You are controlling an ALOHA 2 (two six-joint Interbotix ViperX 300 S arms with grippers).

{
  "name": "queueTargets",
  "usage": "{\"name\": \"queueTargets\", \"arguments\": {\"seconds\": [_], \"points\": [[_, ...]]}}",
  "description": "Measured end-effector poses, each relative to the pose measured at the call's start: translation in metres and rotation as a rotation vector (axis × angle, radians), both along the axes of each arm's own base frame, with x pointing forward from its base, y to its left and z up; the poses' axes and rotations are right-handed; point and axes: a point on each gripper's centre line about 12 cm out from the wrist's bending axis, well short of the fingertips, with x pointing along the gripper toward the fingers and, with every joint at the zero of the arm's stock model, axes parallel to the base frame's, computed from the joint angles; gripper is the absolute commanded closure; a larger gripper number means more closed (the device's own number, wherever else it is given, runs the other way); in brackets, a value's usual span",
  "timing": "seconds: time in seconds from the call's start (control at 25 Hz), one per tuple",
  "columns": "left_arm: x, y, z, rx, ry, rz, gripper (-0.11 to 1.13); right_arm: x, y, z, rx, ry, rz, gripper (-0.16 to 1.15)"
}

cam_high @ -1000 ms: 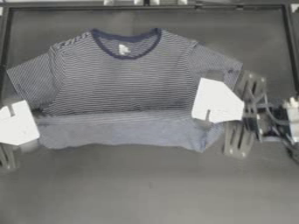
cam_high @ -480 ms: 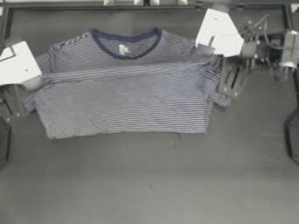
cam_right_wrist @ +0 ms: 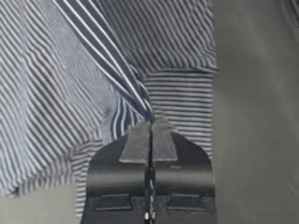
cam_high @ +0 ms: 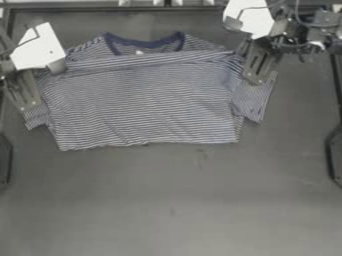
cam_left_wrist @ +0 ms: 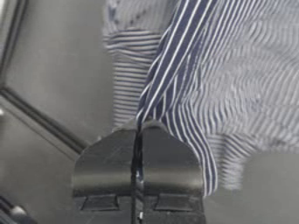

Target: Fold shirt

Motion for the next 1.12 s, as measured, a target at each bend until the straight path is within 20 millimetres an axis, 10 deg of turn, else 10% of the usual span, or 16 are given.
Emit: {"name": "queueTargets", "arguments": {"seconds": [1.12], "points": [[0.005, 0.109, -0.077, -0.04, -0.02, 0.089, 0.96, -0.004, -0.086, -0.089, 0.023, -0.013, -0.214, 0.9]]}}
